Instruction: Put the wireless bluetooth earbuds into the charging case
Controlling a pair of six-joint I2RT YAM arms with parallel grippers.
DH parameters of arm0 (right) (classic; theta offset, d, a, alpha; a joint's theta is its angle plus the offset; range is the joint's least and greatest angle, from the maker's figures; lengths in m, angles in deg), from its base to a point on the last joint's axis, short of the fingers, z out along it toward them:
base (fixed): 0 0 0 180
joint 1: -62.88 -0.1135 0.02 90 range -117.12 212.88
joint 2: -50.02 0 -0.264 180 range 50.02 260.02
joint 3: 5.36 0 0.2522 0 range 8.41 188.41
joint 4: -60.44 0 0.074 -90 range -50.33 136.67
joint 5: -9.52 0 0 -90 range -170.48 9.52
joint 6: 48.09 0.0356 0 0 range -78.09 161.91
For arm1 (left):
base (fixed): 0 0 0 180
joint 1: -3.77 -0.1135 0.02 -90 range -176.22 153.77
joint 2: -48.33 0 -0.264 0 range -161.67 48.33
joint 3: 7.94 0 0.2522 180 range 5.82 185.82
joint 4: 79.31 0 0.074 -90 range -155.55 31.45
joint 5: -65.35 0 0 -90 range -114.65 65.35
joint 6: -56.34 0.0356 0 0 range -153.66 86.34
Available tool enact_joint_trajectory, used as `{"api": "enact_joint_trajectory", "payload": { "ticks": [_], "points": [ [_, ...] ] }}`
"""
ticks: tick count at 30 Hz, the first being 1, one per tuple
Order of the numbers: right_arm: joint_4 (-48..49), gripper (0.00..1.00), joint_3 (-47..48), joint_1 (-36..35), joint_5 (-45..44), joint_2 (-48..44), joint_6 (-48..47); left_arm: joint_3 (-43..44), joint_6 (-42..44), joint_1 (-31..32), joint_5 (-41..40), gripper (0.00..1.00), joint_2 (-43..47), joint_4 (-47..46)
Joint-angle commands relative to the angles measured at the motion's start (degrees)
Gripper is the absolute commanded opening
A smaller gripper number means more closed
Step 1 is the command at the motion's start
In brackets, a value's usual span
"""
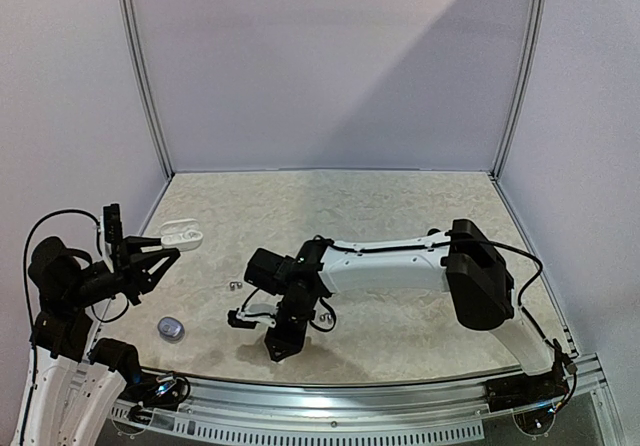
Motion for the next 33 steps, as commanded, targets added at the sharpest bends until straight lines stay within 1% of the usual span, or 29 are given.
{"api": "enact_joint_trajectory", "payload": {
  "ticks": [1, 12, 17, 22, 23, 25, 30, 33],
  "points": [
    [-0.9, 0.17, -1.8, -0.6, -0.6, -0.1, 0.7, -0.8, 0.0, 0.7, 0.4, 0.0, 1.0, -0.8],
    [-1.4, 0.0, -1.9, -0.6, 0.9, -2.1, 1.3, -0.7, 0.0, 0.9, 0.6, 0.0, 1.5, -0.7],
    [-1.1, 0.0, -1.1, -0.6, -1.1, -4.7, 1.5, -0.7, 0.0, 1.0, 0.6, 0.0, 1.5, -0.9],
    [-0.3, 0.0, 0.1, -0.6, -7.5, -10.5, -1.0, -0.4, 0.0, 0.9, 1.5, 0.0, 0.9, -1.5],
    [1.9, 0.0, 0.1, -0.6, -10.7, -16.7, -3.6, -0.1, 0.7, 1.2, 2.8, 0.0, 0.3, -1.7],
    [5.0, 0.0, 0.1, -0.6, -12.1, -20.9, -5.6, 0.5, 3.0, 1.6, 4.3, 0.0, -0.4, -0.5],
    [16.3, 0.0, -2.3, -0.7, -10.2, -29.1, -9.7, 2.9, 10.6, 3.9, 7.0, 0.0, -2.4, 3.4],
    [22.4, 0.0, -2.6, -1.2, -9.0, -31.5, -11.5, 3.9, 13.0, 6.1, 7.2, 0.0, -4.9, 5.3]
  ]
}}
